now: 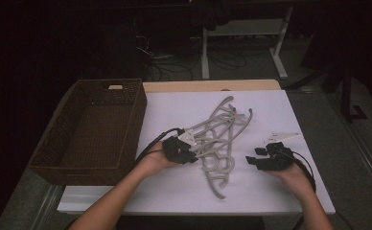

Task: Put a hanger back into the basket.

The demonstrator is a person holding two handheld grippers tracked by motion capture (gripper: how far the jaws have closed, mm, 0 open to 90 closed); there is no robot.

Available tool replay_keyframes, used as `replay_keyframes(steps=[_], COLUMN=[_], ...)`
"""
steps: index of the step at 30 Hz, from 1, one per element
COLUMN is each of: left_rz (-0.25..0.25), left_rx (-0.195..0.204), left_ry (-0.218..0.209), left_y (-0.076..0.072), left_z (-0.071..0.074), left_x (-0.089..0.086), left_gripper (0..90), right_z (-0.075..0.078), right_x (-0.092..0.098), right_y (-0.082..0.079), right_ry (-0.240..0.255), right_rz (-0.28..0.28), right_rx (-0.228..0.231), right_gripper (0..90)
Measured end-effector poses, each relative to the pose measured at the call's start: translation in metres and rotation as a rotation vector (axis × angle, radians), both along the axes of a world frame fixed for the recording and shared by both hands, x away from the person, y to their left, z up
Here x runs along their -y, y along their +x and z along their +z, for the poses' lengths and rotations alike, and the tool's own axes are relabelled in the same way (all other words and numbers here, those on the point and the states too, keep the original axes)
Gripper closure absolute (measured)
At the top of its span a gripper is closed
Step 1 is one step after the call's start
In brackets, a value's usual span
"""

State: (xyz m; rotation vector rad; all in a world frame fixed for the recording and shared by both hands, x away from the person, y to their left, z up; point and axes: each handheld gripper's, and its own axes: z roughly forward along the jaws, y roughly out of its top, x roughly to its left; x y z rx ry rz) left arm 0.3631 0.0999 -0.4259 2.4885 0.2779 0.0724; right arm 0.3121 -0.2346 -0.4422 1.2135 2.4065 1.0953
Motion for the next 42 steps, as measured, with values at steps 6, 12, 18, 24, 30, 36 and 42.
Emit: replay_keyframes(steps=[6, 12, 18, 24, 30, 36, 42], left_rz=[0.064, 0.095, 0.108, 0.117, 0.165, 0.246, 0.335], left_rx=[-0.011, 0.0, 0.018, 0.044, 0.058, 0.065, 0.063], left_ry=[-0.065, -0.081, -0.094, -0.109, -0.103, -0.099, -0.088], left_y=[0.003, 0.006, 0.01, 0.013, 0.014, 0.015, 0.015], left_z=[0.024, 0.051, 0.099, 0.148, 0.175, 0.186, 0.179], left_x=[-0.006, -0.007, -0.011, -0.034, -0.071, -0.128, -0.181], left_gripper=[82.5, 82.5, 82.5, 82.5, 82.5, 82.4, 82.4], right_z=[0.002, 0.002, 0.002, 0.003, 0.003, 0.003, 0.001], right_x=[0.002, 0.004, 0.005, 0.005, 0.005, 0.002, 0.0], right_y=[-0.001, -0.001, 0.0, 0.0, -0.001, 0.0, 0.002], right_ry=[0.011, 0.016, 0.021, 0.029, 0.036, 0.04, 0.025], right_rz=[-0.007, -0.011, -0.011, -0.008, -0.006, -0.011, -0.021], right_rx=[0.01, 0.013, 0.016, 0.02, 0.021, 0.016, 0.016], right_gripper=[45.5, 45.6, 45.6, 45.2, 39.5, 25.8, 23.2])
